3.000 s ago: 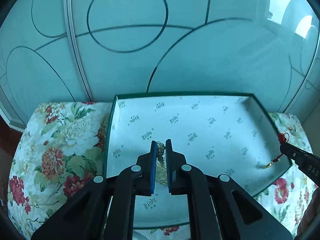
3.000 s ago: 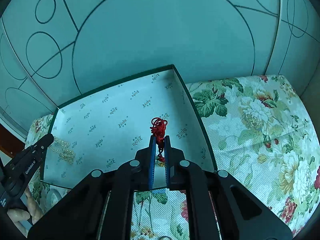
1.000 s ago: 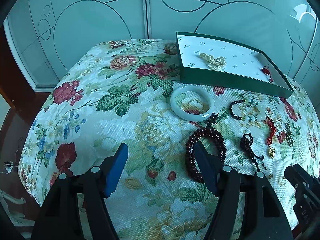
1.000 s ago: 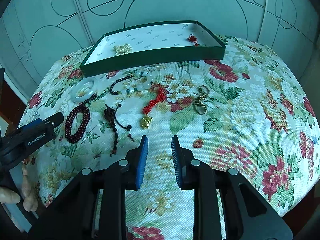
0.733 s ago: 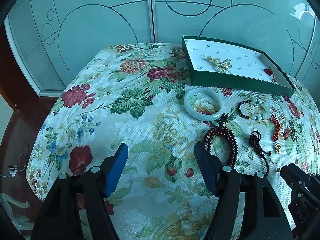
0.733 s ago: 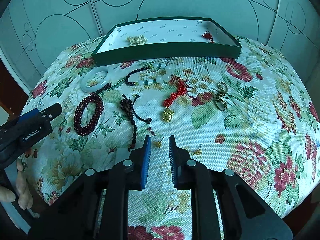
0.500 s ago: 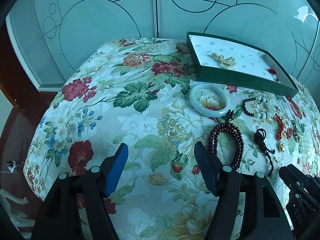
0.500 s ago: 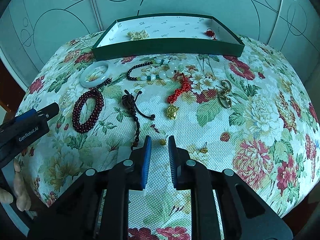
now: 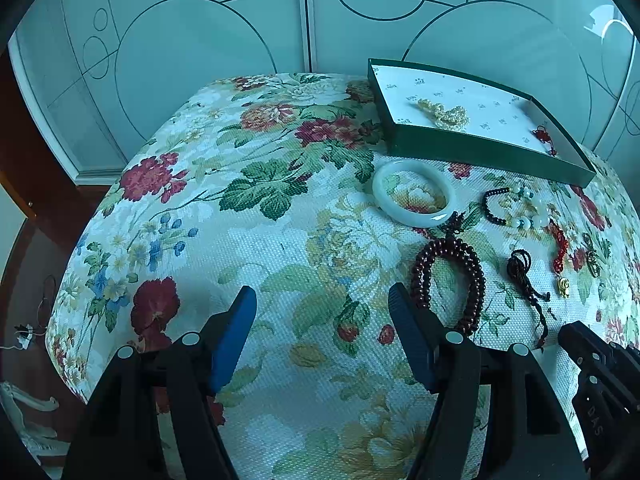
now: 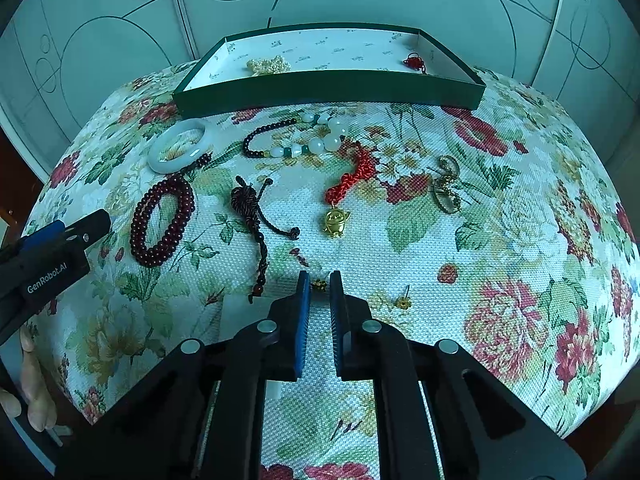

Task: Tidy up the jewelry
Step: 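Grasp a small gold charm with the right gripper while the left gripper grasps the dark red bead bracelet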

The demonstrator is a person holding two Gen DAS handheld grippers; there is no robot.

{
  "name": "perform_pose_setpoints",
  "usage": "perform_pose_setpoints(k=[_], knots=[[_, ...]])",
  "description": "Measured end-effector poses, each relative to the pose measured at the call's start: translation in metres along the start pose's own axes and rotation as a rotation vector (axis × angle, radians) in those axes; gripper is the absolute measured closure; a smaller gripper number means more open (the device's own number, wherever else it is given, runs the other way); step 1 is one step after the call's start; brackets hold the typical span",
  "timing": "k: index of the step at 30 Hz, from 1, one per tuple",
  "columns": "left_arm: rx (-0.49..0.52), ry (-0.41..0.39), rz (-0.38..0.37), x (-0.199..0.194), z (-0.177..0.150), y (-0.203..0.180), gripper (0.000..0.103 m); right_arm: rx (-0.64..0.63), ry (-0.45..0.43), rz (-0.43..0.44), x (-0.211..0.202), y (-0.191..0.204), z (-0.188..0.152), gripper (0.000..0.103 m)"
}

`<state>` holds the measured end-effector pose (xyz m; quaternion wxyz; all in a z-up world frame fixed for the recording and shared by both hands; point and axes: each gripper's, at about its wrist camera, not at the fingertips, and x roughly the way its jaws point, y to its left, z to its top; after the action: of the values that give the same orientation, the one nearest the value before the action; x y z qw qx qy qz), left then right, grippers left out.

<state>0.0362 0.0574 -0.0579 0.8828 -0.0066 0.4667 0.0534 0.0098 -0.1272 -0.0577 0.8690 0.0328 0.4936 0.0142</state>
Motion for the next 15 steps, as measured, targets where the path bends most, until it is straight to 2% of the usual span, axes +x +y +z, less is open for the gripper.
perform_pose_setpoints(k=[15], knots=[[0.01,0.009,-0.018,0.003,0.0,-0.002,0.035,0.016,-0.04,0.001,-0.009,-0.01,0.003,0.095]])
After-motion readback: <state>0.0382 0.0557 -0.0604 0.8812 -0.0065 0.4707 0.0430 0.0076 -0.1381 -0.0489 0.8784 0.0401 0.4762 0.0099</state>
